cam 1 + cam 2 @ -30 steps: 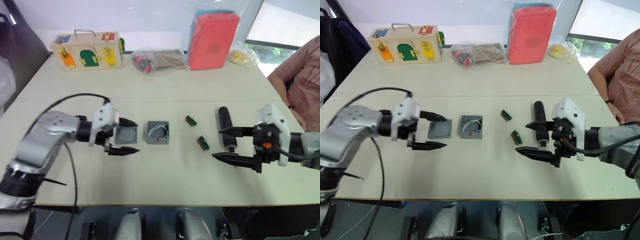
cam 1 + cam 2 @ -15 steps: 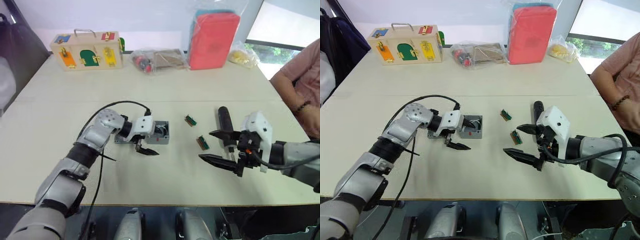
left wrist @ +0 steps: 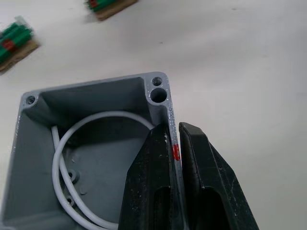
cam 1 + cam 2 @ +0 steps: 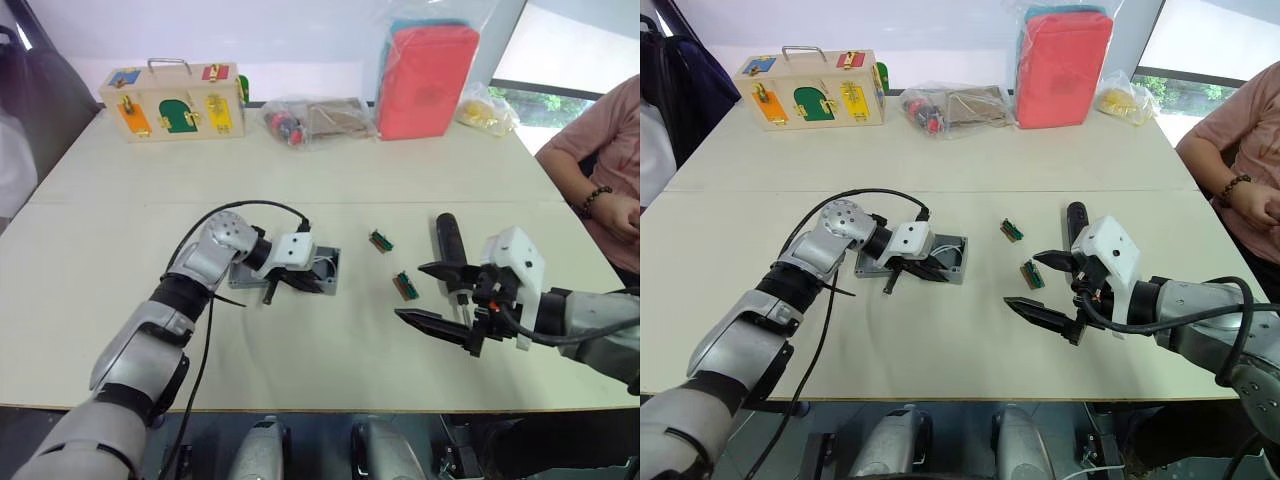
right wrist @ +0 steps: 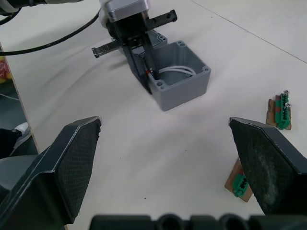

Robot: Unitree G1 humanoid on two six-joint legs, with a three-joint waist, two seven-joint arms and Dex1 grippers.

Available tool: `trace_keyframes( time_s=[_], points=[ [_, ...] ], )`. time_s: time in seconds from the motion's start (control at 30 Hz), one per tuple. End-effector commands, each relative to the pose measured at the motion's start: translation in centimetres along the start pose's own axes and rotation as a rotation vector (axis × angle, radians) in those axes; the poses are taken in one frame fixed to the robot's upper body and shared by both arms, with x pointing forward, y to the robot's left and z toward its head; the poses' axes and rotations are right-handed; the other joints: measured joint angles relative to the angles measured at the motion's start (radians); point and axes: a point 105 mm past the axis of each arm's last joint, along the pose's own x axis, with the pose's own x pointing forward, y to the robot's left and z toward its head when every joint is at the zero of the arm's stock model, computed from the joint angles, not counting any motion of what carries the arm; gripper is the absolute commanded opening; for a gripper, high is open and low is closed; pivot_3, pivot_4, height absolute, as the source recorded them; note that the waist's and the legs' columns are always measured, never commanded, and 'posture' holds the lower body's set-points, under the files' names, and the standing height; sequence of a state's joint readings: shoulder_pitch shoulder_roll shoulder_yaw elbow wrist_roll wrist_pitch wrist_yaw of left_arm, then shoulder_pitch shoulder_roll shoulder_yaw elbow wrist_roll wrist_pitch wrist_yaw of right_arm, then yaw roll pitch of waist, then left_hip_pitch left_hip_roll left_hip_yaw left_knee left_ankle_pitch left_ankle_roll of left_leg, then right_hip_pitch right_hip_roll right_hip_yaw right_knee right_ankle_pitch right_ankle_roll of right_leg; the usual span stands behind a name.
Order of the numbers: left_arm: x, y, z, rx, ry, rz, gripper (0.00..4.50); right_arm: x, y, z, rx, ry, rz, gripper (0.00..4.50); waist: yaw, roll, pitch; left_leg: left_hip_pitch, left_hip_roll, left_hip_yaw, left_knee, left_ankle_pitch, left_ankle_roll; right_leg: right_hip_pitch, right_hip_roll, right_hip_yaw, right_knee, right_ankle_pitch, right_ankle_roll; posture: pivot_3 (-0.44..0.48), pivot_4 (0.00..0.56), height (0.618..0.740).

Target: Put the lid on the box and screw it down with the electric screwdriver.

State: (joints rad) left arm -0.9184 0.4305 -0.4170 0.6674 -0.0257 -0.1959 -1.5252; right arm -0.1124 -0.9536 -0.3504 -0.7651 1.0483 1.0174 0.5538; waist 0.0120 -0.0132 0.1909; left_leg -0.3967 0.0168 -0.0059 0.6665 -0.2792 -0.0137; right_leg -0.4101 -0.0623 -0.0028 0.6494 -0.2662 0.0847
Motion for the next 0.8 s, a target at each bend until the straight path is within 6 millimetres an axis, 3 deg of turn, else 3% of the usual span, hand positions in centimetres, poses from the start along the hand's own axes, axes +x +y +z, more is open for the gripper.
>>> trace_keyframes(
  time_s=[0.03, 0.5, 0.8],
  points=[
    [-0.6, 0.1, 1.4, 0.095, -0.029, -0.067, 0.03, -0.2, 0.3, 1.0, -0.042, -0.031, 0.006, 4.50, 0.000, 0.000, 0.000, 0.000, 0.000, 0.000, 0.000, 0.000, 0.000, 0.000, 0.000, 0.000, 0.000, 0.000, 0.000, 0.000, 0.150, 0.730],
    [0.1, 1.0, 1.7, 0.272, 0.028, -0.154, 0.03, -0.6, 0.7, 0.9, -0.043, -0.017, -0.012, 4.50, 0.000, -0.001, 0.000, -0.001, 0.000, 0.000, 0.001, 0.000, 0.000, 0.000, 0.000, 0.000, 0.000, 0.000, 0.000, 0.000, 0.150, 0.730],
    [0.6, 1.6, 2.5, 0.326, -0.023, -0.128, 0.03, -0.5, 0.8, 0.8, -0.042, -0.013, -0.022, 4.50, 0.000, -0.001, 0.001, -0.002, 0.000, 0.000, 0.001, 0.000, 0.000, -0.001, 0.000, 0.000, 0.000, 0.000, 0.000, 0.000, 0.150, 0.730]
  ],
)
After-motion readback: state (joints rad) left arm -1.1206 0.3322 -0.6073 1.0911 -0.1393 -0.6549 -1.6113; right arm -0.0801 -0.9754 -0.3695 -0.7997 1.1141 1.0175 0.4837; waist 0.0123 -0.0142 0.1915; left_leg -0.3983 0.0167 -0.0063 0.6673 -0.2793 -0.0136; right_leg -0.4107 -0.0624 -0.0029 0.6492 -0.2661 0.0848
